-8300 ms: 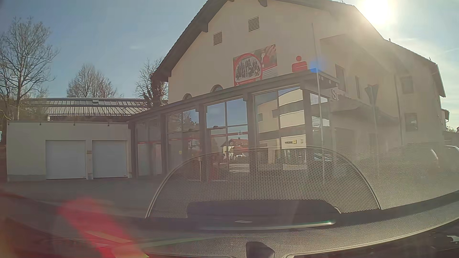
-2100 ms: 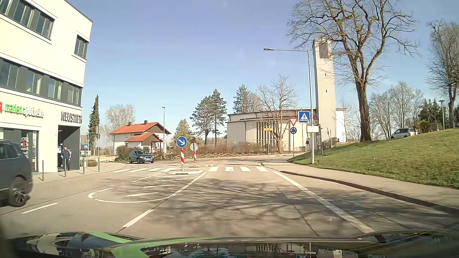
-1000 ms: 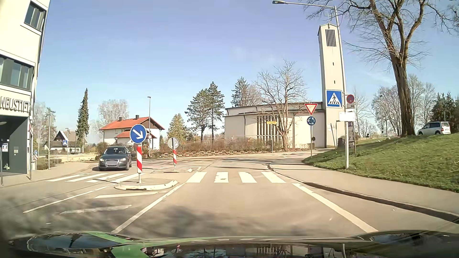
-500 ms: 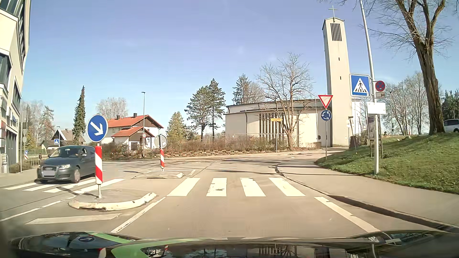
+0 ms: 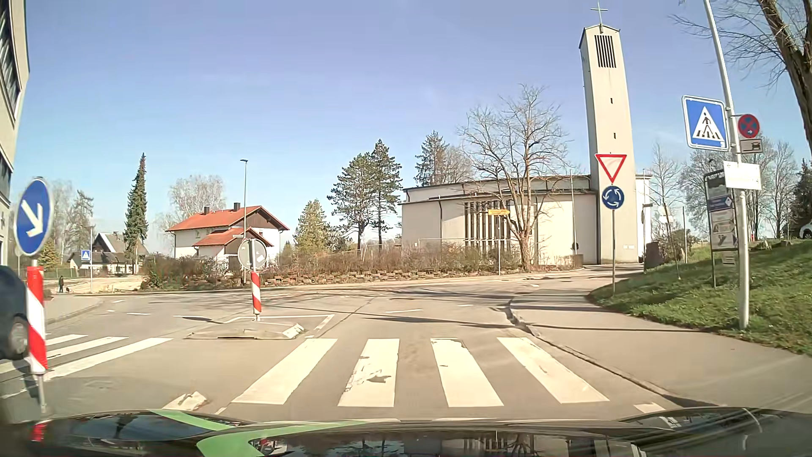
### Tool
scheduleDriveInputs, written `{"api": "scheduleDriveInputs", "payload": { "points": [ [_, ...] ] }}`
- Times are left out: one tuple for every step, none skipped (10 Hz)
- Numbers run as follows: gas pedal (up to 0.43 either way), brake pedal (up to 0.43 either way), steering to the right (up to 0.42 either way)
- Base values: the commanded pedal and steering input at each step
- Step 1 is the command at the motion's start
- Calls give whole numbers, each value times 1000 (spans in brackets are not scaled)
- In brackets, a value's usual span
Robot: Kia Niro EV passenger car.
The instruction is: Follow the waypoints while adhering to traffic rules and regulations
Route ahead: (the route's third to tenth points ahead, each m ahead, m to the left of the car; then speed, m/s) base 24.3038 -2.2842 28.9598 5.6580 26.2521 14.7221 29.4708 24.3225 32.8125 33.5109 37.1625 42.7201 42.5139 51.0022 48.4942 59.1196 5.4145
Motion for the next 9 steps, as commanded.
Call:
{"api": "scheduleDriveInputs", "payload": {
  "points": [
    [0, 0, -21],
    [0, 0, -24],
    [0, 0, -27],
    [0, 0, -27],
    [0, 0, -27],
    [0, 0, -26],
    [0, 0, -27],
    [0, 0, -26],
    [0, 0, -23]
  ]
}}
